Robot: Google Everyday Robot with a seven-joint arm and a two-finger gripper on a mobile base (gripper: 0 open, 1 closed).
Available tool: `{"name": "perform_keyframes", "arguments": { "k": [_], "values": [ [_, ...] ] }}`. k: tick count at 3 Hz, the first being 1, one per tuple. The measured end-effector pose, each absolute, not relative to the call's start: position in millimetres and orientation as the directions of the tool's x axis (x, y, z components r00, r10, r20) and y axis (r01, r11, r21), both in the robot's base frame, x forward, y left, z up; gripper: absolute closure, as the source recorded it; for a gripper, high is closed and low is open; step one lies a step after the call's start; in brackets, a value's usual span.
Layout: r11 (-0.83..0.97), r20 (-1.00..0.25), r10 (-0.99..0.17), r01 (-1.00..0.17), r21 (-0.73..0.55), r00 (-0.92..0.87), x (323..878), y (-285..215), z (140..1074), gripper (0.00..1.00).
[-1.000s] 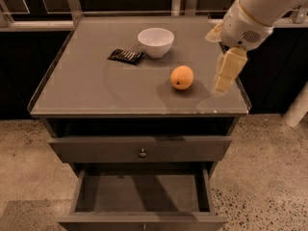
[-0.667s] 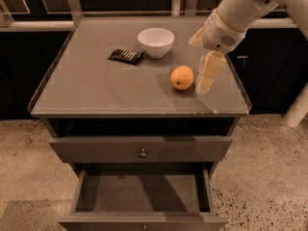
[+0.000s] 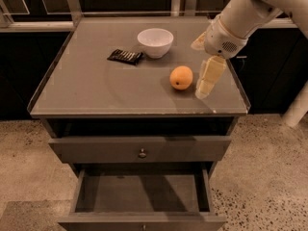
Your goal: Place orange into middle drawer
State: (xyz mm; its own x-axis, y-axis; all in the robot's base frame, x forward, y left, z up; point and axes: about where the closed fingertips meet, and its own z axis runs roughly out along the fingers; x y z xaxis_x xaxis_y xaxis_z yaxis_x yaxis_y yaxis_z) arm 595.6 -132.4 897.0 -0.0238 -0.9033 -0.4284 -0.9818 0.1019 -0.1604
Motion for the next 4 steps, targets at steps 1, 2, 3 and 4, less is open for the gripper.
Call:
{"name": "perform_keyframes", "arguments": {
  "k": [1, 2, 3, 4],
  "values": [
    [0.115, -0.457, -0.889, -0.982, -0.15, -0.034, 596, -127, 889, 0.0],
    [0.114, -0.488, -0.872, -0.985, -0.129, -0.037, 604, -119, 877, 0.0],
    [0.091, -0.505, -0.862, -0.991, -0.101, -0.028, 615, -109, 864, 0.0],
    [0.078, -0.517, -0.855, -0.995, -0.065, -0.033, 623, -104, 849, 0.0]
  ]
}}
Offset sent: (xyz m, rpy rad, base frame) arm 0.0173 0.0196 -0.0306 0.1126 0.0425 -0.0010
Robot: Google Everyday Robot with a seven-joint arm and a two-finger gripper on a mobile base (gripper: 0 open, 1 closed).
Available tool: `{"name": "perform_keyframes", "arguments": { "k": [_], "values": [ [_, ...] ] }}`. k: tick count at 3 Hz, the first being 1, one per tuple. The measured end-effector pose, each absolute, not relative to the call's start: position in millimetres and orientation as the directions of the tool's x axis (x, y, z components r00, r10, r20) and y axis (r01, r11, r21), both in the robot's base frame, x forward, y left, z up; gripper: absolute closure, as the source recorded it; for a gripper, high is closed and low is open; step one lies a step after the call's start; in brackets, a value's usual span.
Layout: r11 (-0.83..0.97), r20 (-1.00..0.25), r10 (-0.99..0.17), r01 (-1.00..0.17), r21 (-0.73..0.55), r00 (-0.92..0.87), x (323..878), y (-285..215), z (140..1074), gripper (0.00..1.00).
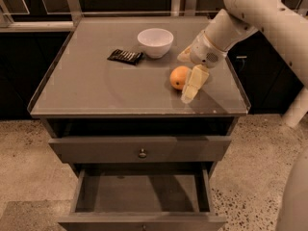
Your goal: Place orange into middle drawer
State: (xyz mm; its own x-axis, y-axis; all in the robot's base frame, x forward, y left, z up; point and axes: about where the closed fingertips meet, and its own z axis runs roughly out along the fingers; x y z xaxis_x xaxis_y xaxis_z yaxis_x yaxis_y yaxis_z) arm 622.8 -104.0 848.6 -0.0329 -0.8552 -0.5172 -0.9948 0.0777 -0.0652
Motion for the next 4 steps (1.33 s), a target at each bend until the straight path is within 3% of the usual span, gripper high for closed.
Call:
{"name": "perform_keyframes", "arguments": {
  "k": [1, 4],
  "values": [
    [0.07, -0.529, -0.848, -0.996, -0.046, -0.035, 628.0, -99.7, 836.0, 0.18],
    [0.07, -0.53, -0.848, -0.997, -0.045, -0.035, 628.2, -99.6, 835.6, 0.88]
  ]
}}
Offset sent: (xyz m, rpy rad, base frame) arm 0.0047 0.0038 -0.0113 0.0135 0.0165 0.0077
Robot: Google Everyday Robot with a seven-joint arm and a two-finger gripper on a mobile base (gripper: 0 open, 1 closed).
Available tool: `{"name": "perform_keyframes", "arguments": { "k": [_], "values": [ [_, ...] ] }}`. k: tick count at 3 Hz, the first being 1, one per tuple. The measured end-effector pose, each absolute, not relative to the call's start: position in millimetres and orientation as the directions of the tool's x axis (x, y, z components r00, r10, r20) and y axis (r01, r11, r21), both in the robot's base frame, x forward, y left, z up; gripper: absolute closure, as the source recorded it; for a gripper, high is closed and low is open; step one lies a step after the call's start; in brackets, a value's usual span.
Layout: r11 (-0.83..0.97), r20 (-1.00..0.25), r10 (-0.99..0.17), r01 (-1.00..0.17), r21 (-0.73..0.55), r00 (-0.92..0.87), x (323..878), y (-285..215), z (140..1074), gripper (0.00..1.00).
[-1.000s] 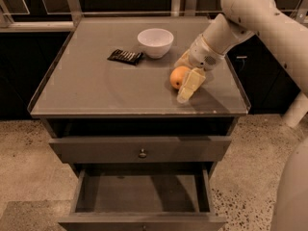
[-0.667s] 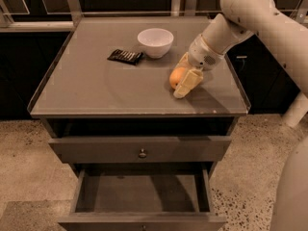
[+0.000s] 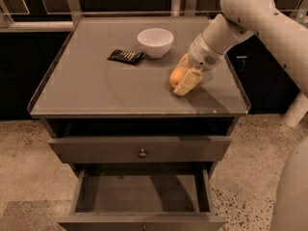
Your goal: Place orange into middle drawer
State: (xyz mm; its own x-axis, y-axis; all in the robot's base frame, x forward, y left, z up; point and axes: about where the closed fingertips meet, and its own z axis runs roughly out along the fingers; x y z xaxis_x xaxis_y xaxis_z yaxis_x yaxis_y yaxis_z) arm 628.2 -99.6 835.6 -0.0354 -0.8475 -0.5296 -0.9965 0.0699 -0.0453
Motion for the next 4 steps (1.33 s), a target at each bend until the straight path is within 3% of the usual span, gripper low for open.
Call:
{"name": "perform_keyframes", "arguments": {
  "k": [1, 3, 4],
  "values": [
    [0.061, -0.537, -0.843, -0.997, -0.04, -0.03, 631, -96, 835, 1.0],
    [0.084, -0.55, -0.834, -0.996, -0.043, -0.047, 604, -100, 842, 1.0],
    [0.15, -0.601, -0.797, -0.984, -0.092, -0.065, 542, -108, 878, 1.0]
  ]
}}
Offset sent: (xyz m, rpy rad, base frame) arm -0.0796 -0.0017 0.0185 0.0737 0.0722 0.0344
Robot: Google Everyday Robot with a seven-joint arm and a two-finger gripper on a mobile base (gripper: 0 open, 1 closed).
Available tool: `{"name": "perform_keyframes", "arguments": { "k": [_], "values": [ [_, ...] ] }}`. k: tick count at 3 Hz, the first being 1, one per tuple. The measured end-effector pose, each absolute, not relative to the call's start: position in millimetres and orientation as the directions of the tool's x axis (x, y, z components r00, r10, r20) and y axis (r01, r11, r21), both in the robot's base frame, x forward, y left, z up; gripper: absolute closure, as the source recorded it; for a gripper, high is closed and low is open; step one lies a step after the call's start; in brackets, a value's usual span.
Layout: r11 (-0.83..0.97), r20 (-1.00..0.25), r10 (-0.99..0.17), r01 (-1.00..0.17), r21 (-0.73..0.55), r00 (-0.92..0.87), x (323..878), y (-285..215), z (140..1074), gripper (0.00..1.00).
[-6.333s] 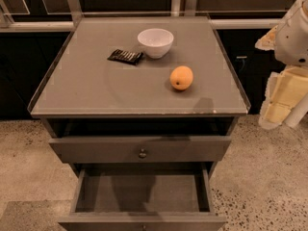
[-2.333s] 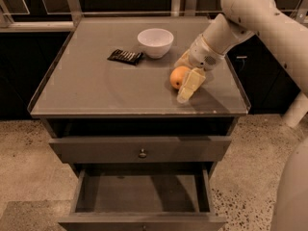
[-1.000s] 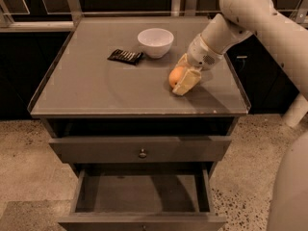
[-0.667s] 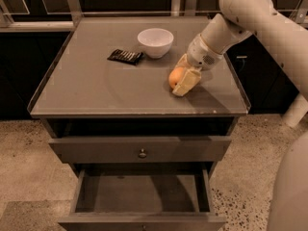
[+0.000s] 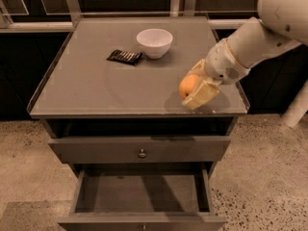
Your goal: Place orange into middle drawer
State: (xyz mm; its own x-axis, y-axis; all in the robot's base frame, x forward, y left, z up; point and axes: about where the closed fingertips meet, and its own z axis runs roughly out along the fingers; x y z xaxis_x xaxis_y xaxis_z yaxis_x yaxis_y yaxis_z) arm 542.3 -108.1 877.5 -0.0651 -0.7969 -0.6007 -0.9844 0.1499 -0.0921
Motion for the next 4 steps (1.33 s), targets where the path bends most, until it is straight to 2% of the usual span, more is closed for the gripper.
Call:
{"name": "perform_keyframes", "arguments": {
  "k": [1, 3, 4],
  "values": [
    [0.236, -0.627, -0.773, -0.961, -0.144, -0.096, 487, -123, 895, 1.0],
    [0.292, -0.633, -0.761, -0.946, -0.139, -0.142, 470, -127, 877, 1.0],
    [0.437, -0.631, -0.729, -0.89, -0.129, -0.266, 441, -152, 834, 1.0]
  ]
}}
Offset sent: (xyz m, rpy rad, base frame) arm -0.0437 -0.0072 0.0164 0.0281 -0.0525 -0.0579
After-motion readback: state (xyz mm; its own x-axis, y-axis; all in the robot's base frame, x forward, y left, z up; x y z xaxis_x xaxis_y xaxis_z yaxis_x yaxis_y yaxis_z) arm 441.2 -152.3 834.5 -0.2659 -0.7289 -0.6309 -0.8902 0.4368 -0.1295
